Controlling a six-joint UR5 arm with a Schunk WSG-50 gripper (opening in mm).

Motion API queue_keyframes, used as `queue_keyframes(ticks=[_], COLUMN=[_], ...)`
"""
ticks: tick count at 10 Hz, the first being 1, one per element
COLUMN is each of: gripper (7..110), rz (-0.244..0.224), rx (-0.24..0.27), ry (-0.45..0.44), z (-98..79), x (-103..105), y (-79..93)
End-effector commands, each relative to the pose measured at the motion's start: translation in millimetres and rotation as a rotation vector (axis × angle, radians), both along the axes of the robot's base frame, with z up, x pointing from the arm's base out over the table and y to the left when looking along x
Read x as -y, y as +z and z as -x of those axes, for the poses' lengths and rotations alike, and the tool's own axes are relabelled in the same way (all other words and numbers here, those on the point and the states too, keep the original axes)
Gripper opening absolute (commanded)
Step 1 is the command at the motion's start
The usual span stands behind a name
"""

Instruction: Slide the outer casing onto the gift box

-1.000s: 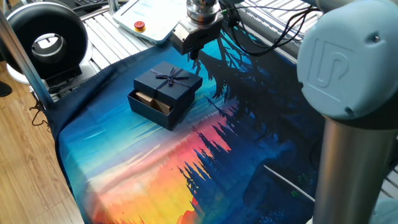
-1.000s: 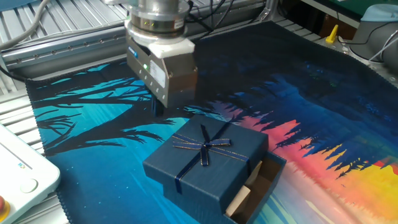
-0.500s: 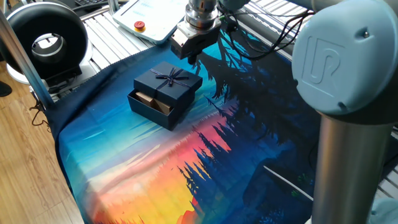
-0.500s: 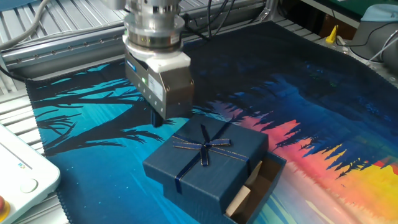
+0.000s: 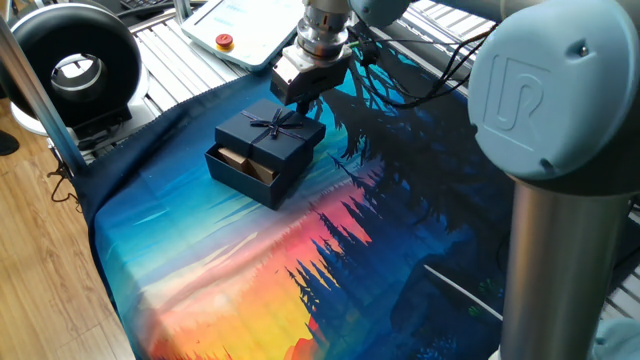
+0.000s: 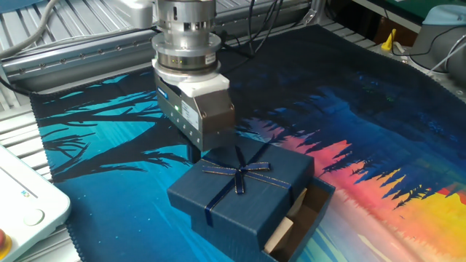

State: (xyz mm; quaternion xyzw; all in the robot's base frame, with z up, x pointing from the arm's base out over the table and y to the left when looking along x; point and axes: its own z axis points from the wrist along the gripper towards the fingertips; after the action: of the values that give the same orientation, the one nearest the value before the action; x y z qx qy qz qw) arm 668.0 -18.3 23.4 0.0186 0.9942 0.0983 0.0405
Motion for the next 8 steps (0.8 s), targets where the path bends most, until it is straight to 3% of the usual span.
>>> queue_keyframes(ticks=[1,8], gripper=[7,7], rz=[-0.061,-0.129], rx=[-0.01,-0.024], ry=[-0.007,-0.019], z=[3.1,7.8], x=[-13.1,-25.6], y=[2.9,11.9])
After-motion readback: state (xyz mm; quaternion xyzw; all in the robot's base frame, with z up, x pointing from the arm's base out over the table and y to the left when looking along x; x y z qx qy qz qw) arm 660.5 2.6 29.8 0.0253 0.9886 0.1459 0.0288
